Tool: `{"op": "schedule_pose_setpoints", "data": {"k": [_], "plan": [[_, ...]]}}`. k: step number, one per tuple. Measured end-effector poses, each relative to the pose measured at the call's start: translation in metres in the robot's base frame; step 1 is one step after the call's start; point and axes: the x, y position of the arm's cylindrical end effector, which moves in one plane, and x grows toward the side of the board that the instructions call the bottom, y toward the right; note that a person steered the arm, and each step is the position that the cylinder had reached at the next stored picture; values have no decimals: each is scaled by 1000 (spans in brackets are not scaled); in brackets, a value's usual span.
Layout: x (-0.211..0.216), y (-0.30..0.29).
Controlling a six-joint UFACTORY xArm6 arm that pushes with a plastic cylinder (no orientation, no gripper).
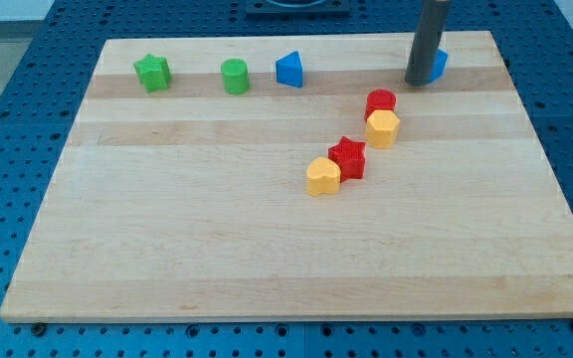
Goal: Place the yellow heart to the left of the red star
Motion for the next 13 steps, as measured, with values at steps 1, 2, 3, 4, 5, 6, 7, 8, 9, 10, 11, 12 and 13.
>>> {"op": "schedule_pose_setpoints", "data": {"k": [1, 2, 3, 4, 5, 6, 7, 8, 9, 10, 11, 12, 13], "plan": [[0, 0], [0, -26], [0, -43], [0, -43], [0, -44], [0, -44], [27, -42], [64, -26], [103, -13], [155, -9], [197, -50], [212, -90], [201, -128]]}}
